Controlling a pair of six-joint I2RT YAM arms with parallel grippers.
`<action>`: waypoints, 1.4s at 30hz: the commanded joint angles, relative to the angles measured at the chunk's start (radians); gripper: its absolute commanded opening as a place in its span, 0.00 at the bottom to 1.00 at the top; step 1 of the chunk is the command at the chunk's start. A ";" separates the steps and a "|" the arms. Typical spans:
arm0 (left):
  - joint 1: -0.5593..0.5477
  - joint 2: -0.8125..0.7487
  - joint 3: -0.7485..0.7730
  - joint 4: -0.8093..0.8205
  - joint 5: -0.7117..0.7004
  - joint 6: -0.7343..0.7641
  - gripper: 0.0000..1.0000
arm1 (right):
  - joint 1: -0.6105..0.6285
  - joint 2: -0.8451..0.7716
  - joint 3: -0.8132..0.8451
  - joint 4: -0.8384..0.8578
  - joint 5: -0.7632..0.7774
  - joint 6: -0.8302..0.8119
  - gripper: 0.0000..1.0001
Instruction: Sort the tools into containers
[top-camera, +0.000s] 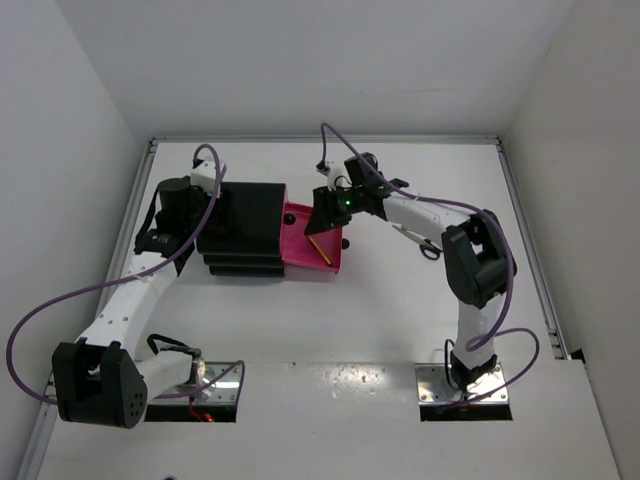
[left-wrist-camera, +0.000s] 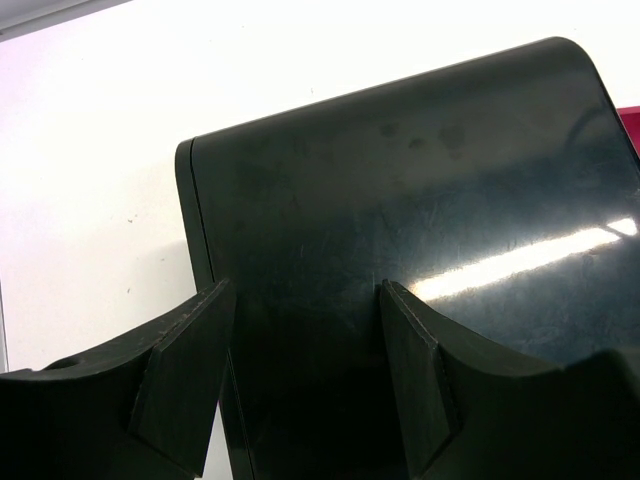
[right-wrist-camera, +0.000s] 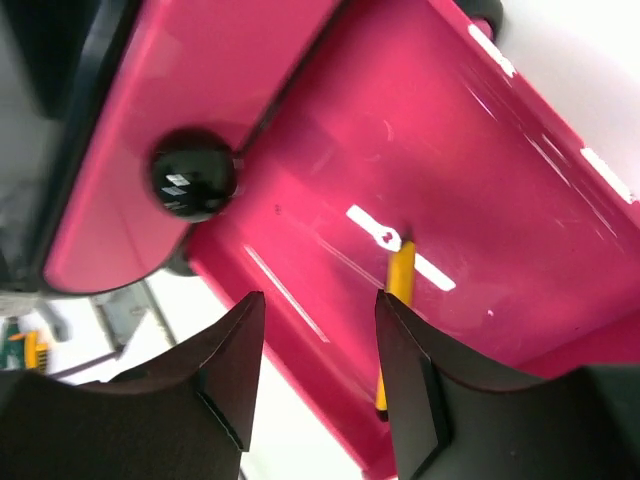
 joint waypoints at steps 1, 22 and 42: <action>-0.010 -0.006 -0.003 -0.072 0.012 0.002 0.66 | -0.069 -0.118 -0.016 0.083 -0.102 0.042 0.49; -0.041 -0.035 -0.012 -0.091 0.026 0.020 0.62 | -0.365 -0.026 -0.520 0.836 -0.658 0.685 0.48; -0.041 0.003 -0.012 -0.091 0.026 0.029 0.62 | -0.394 0.251 -0.509 1.100 -0.658 0.853 0.47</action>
